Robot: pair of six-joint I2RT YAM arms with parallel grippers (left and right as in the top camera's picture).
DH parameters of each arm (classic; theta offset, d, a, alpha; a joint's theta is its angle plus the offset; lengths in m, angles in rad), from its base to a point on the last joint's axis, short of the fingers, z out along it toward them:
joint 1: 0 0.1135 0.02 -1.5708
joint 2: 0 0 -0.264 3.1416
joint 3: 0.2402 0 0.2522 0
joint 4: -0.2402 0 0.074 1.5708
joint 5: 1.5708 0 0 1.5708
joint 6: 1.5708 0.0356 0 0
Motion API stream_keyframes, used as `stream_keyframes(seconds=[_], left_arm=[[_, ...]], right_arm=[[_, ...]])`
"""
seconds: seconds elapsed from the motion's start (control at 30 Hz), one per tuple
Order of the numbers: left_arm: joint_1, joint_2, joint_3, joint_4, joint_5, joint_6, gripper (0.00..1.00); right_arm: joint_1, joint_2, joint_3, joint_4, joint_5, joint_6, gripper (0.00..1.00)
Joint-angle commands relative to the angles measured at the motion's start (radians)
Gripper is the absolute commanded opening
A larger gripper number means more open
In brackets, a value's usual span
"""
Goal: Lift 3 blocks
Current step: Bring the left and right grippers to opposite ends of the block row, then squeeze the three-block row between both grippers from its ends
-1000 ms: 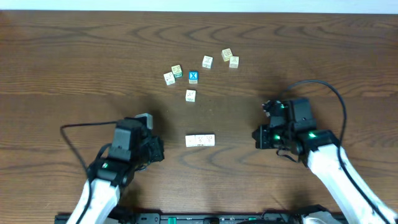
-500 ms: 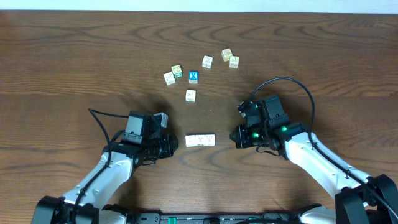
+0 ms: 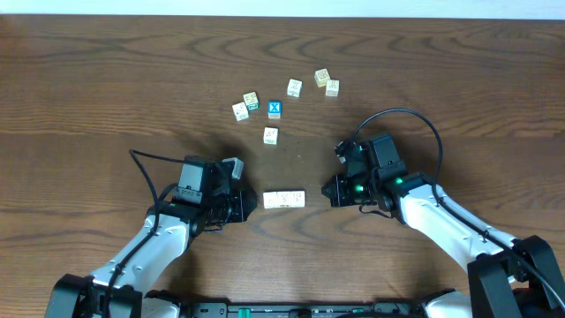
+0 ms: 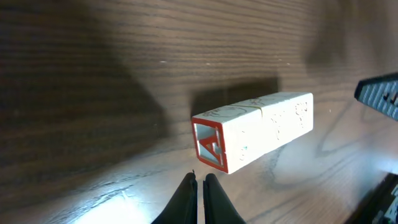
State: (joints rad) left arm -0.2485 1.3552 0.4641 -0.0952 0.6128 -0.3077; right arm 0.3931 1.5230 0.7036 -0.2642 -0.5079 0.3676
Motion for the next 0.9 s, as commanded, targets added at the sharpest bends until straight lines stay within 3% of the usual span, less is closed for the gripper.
stream_keyframes(seconds=[0.0, 0.4, 0.87], left_arm=[[0.005, 0.021, 0.029, 0.004, 0.031, 0.042, 0.07], [0.004, 0.235, 0.122, 0.008, 0.087, 0.084, 0.07], [0.004, 0.249, 0.145, -0.008, 0.087, 0.087, 0.07]], right_arm=[[0.005, 0.004, 0.0, 0.011, -0.026, 0.026, 0.01], [0.005, 0.018, 0.0, 0.002, -0.046, 0.067, 0.01], [0.035, 0.169, 0.0, 0.074, -0.127, 0.065, 0.01]])
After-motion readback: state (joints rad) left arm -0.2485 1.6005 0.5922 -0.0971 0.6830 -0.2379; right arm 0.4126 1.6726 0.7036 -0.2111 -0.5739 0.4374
